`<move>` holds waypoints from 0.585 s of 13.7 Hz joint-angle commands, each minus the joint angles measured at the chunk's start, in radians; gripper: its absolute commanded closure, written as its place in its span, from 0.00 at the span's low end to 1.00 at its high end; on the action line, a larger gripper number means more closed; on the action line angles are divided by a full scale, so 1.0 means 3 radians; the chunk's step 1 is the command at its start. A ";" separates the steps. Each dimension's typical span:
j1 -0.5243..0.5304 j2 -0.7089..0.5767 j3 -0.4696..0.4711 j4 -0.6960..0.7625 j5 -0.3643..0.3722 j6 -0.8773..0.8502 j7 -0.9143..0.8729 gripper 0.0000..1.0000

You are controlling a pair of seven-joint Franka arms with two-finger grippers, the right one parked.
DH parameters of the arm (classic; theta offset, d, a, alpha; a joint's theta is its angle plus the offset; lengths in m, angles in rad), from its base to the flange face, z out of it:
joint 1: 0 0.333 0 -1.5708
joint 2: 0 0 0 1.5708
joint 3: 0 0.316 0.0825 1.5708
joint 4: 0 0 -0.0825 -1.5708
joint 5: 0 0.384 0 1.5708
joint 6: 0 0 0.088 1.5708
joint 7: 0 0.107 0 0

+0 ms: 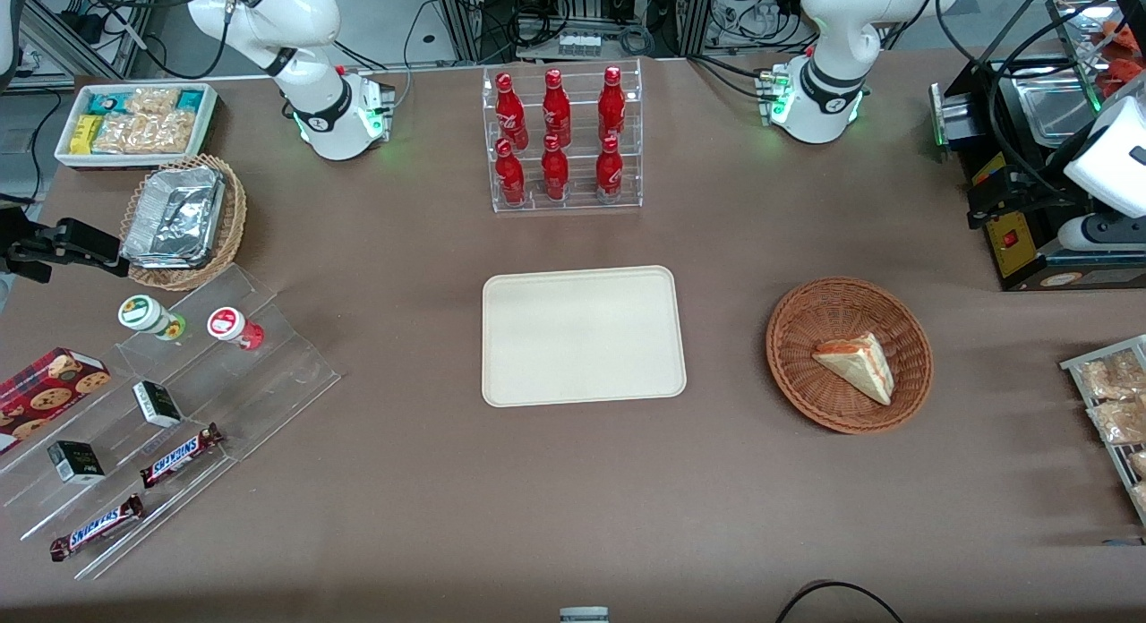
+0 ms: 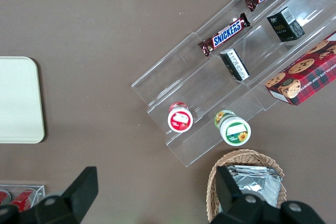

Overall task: Place sandwich from basket to tray
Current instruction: 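Move the left gripper over the wrapped sandwich in the wicker basket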

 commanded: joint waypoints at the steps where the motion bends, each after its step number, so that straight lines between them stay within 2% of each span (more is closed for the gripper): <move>1: 0.0023 0.0013 -0.0040 0.0049 0.0030 0.0020 -0.0015 0.00; 5: 0.0054 0.0181 -0.0040 -0.0052 0.0025 0.0117 -0.0020 0.00; 8: 0.0054 0.0182 -0.0040 -0.0512 0.0005 0.0673 -0.0091 0.00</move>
